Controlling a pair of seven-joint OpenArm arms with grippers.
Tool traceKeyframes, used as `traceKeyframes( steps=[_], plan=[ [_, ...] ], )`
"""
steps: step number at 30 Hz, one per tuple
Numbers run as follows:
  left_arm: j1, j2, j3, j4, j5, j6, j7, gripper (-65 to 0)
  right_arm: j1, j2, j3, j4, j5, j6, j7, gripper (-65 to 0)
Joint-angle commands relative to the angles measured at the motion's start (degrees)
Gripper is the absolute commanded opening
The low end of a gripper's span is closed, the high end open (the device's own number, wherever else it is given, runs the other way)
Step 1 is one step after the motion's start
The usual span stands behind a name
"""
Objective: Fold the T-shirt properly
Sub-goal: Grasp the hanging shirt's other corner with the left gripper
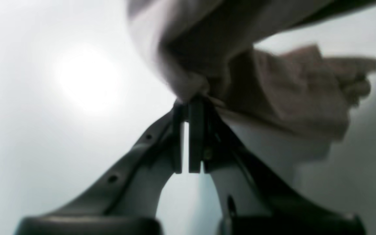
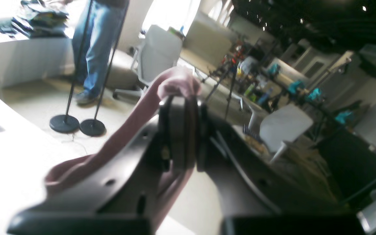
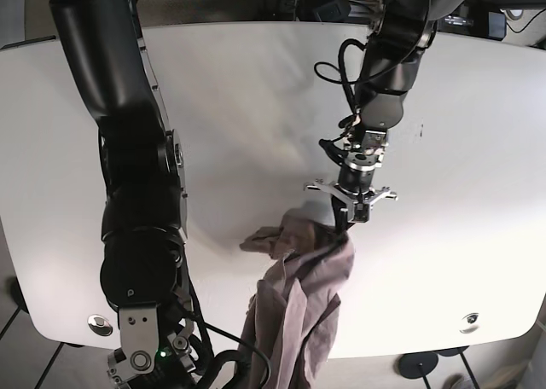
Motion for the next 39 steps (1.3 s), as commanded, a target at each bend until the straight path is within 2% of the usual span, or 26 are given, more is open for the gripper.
traceKeyframes(
  steps=[1,3,8,9,13,14,16,20,22,24,27,28,31,36,39],
  plan=[
    [0.1,-3.9,-1.3,7.1,-0.1,-2.0,2.1,-65.0,2.8,0.6,2.0,-1.9,0.0,-0.91,3.5,-63.1],
    [2.6,-7.0,-4.6,14.6,-0.1,-4.4,5.6,-65.0,2.8,0.9,3.9,-5.5,0.0,-0.91,5.3,-63.1],
    [3.3,-11.1,-18.6,34.2,0.0,-13.3,21.1,-65.0,5.4,1.0,8.1,-15.0,0.0,-0.99,10.0,-63.1],
    [0.2,-11.7,-22.0,38.5,0.3,-16.5,26.1,-65.0,6.3,1.0,8.2,-16.6,0.0,-1.08,10.9,-63.1],
    [-9.2,-14.6,-28.5,44.6,0.4,-22.6,37.6,-65.0,8.2,2.5,8.2,-19.7,0.6,-3.98,12.3,-63.1],
    [-12.2,-15.4,-30.3,45.0,0.4,-24.2,40.2,-65.0,8.6,3.0,8.2,-20.1,0.6,-4.25,12.3,-63.1],
    [-14.5,-17.5,-31.0,44.7,0.3,-26.4,41.9,-65.0,7.7,3.5,8.3,-19.5,0.6,-4.25,12.2,-63.1],
    [-10.9,-16.8,-31.0,42.8,-0.1,-30.6,42.1,-65.0,1.0,3.6,8.4,-15.1,0.6,-4.16,12.1,-63.1],
    [-8.0,-13.0,-30.2,41.3,0.3,-31.7,42.0,-63.9,-2.5,3.6,8.4,-12.6,0.6,-4.16,12.1,-63.1],
    [-3.8,-8.6,-27.8,38.8,0.4,-31.7,41.9,-46.9,-6.5,3.6,8.3,-10.2,0.6,-4.16,12.0,-63.1],
    [-0.9,-4.3,-23.7,33.7,0.4,-31.6,38.2,-32.1,-8.0,3.6,8.3,-9.8,0.6,-3.90,12.0,-63.1],
    [0.6,-2.8,-21.0,31.1,0.4,-31.6,35.6,-28.5,-8.2,3.6,8.3,-9.4,0.6,-3.81,12.0,-63.1],
    [1.9,-2.0,-12.5,24.3,0.5,-31.2,30.3,-28.2,-8.0,3.6,8.3,-9.9,0.6,-3.72,12.0,-63.1],
    [2.0,-2.3,5.4,18.8,0.5,-19.9,23.5,-27.8,-7.8,3.6,8.2,-9.7,0.6,-3.63,12.2,-63.1],
    [1.4,-3.8,10.2,18.4,0.6,-14.8,22.5,-26.0,-7.8,3.6,8.2,-9.5,0.6,-3.63,12.2,-63.1]
  ],
)
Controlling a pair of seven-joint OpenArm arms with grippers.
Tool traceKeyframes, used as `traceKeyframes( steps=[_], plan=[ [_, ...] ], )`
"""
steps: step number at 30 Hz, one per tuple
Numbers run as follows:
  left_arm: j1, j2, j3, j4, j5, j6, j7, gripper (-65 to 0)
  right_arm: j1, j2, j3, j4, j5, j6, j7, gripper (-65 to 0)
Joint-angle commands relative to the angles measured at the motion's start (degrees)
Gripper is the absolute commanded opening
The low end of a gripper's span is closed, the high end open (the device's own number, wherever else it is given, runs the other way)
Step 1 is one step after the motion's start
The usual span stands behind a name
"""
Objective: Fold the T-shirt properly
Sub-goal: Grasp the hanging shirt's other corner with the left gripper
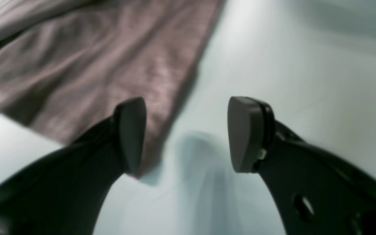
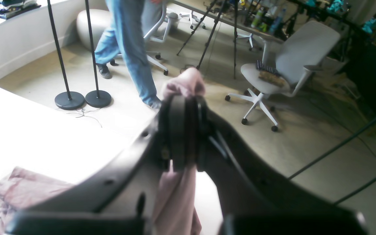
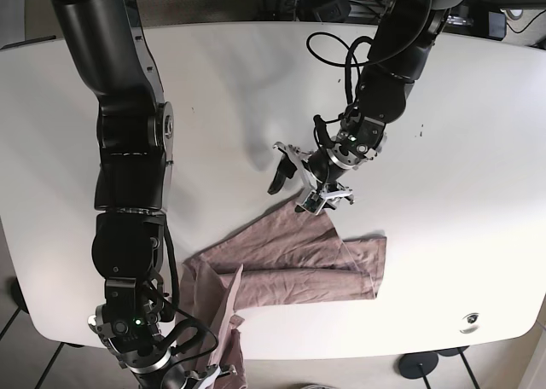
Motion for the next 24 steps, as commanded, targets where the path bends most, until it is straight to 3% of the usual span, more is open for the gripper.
traceKeyframes(
  steps=[1,4,8,14,16,18,19,21,24],
  plan=[
    [-2.0,-0.9,1.0,0.5,-0.5,3.7,-1.4,-23.3,2.8,0.0,0.1,1.5,0.5,-0.31,2.5,-63.1],
    [-2.6,-1.4,2.1,0.5,-0.5,7.1,-1.3,-17.2,2.7,0.0,0.1,1.5,0.5,-0.31,2.5,-63.1],
    [-4.0,-1.5,2.3,-5.3,-0.5,7.3,-1.3,-17.1,2.6,0.0,0.1,1.6,0.5,-0.31,2.4,-63.1],
    [-6.9,-1.1,2.9,-14.4,-0.6,2.4,-1.3,-17.6,2.5,0.0,0.2,2.3,0.5,-0.31,2.4,-63.1],
    [-9.4,-1.1,2.9,-20.1,-0.7,2.3,-1.3,-25.3,2.5,0.0,0.2,2.3,0.5,-0.31,2.4,-63.1],
    [-12.9,-1.1,2.9,-27.2,-0.8,2.2,-1.7,-39.0,2.5,0.0,0.2,2.3,0.5,-0.31,2.4,-63.1],
    [-14.9,-1.1,2.9,-31.1,-0.8,2.2,-1.9,-50.7,2.5,0.0,0.2,2.3,0.5,-0.31,2.4,-63.1],
    [-16.6,-1.1,2.9,-33.7,-0.8,2.2,-2.7,-63.7,2.5,0.0,1.0,2.3,0.5,-0.31,2.4,-63.1],
    [-17.3,-1.5,1.7,-33.0,-1.2,2.3,-2.7,-65.0,2.4,0.0,4.4,2.3,0.5,-0.31,2.3,-63.1]
  ],
)
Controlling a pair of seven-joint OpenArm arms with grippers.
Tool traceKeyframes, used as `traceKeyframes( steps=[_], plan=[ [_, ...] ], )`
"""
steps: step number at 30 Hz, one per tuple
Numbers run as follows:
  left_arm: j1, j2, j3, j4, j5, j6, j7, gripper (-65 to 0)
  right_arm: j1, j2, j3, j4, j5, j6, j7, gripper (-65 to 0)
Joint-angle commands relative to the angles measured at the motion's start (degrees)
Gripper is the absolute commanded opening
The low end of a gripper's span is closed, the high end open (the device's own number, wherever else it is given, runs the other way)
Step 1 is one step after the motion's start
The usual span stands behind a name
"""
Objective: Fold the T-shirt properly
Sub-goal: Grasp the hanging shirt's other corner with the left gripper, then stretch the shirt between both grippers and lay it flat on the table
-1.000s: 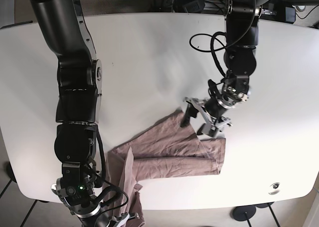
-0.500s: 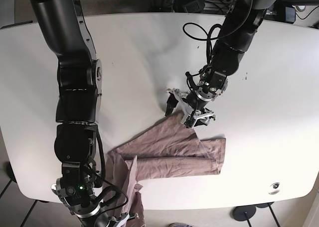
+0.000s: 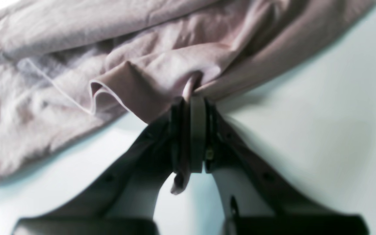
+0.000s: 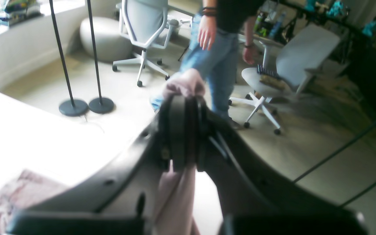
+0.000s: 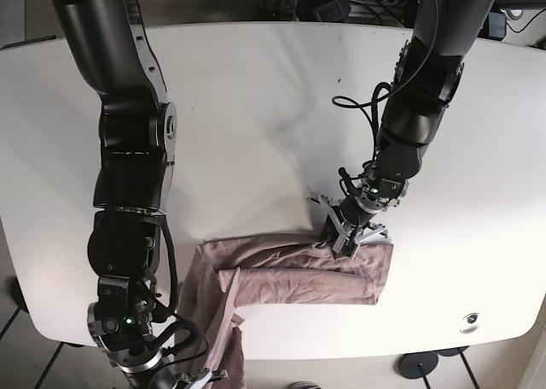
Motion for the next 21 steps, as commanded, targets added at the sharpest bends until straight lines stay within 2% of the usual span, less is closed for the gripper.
traceKeyframes(
  steps=[1,4,6,9,11,14,16,21],
  plan=[
    [0.5,-1.1,-3.0,2.5,1.4,0.8,5.8,-65.0,2.5,0.3,1.3,1.2,0.3,-0.62,1.9,-63.1],
    [5.6,-5.5,-12.3,19.4,1.5,0.0,12.7,-65.0,0.3,0.4,3.5,3.5,0.3,-0.62,1.2,-63.1],
    [8.4,-5.9,-16.7,29.0,1.8,-1.6,16.8,-65.0,-1.7,1.2,4.4,8.2,0.3,-0.35,-1.8,-63.1],
    [12.6,-5.9,-23.7,41.2,2.0,-4.2,23.4,-65.0,-6.3,1.6,5.3,15.0,0.3,1.32,-5.2,-63.1],
    [15.7,-5.9,-29.4,50.9,2.0,-7.3,27.7,-65.0,-11.1,1.6,6.0,21.9,0.3,1.41,-8.4,-63.1],
    [18.8,-7.4,-36.9,64.2,2.0,-10.3,34.5,-65.0,-19.8,3.4,6.1,30.6,0.3,1.23,-11.4,-63.1],
    [18.4,-9.5,-39.0,69.1,2.0,-11.2,37.7,-65.0,-24.3,3.5,6.1,32.1,0.3,1.06,-11.4,-63.1],
    [10.8,-13.7,-40.6,70.2,2.0,-11.1,40.2,-65.0,-24.7,3.3,8.2,27.9,0.4,0.97,-11.4,-63.1]
  ],
)
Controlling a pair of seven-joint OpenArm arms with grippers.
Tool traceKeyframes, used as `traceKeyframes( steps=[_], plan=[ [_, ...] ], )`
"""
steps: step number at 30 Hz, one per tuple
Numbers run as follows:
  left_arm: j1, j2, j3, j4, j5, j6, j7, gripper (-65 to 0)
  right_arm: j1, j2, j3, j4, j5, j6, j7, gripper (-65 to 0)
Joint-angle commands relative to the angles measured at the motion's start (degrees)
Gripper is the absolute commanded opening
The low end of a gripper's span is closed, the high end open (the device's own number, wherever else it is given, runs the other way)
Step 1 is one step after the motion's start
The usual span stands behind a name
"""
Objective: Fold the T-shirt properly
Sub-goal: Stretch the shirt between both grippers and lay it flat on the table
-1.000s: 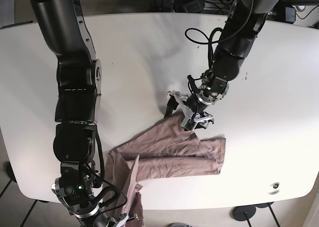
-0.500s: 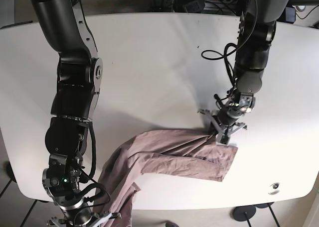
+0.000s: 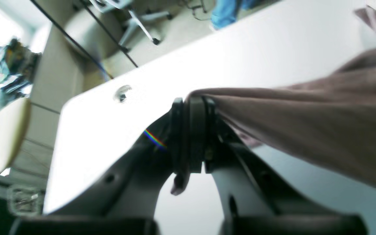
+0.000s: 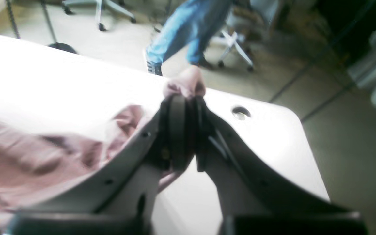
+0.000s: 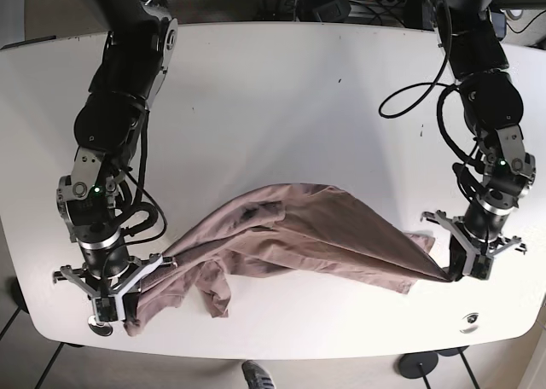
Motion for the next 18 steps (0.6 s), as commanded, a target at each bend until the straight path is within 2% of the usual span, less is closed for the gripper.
traceKeyframes(
  steps=[1,3,6,9,11,15,18],
  plan=[
    [-6.3,-2.2,-0.5,-0.1,-0.2,0.6,-0.4,-65.0,4.2,0.2,0.0,-2.7,0.4,-0.45,2.3,-63.1],
    [-11.9,-2.3,-0.2,-4.5,-0.2,0.6,0.0,-65.0,7.4,0.2,0.1,-7.9,0.4,-0.45,2.5,-63.1],
    [-22.3,-2.3,4.3,-16.5,-0.2,0.6,-0.6,-65.0,14.6,0.2,0.0,-17.8,0.4,-0.45,2.7,-63.1],
    [-35.4,-2.3,9.7,-31.7,-0.2,0.8,-6.3,-65.0,25.3,0.2,0.0,-32.0,0.4,-0.54,6.9,-63.1],
    [-41.6,-2.3,12.0,-37.8,-0.2,0.8,-8.3,-65.0,31.1,0.2,0.3,-37.6,0.4,-0.54,8.4,-63.1],
    [-51.5,-3.5,12.7,-42.7,-0.2,0.6,-9.0,-65.0,40.6,0.6,0.4,-43.6,0.3,-0.54,8.7,-63.1],
    [-55.7,-3.9,12.7,-43.0,-0.2,0.5,-8.9,-65.0,42.9,0.8,0.4,-42.2,0.3,-0.45,8.3,-63.1]
  ],
)
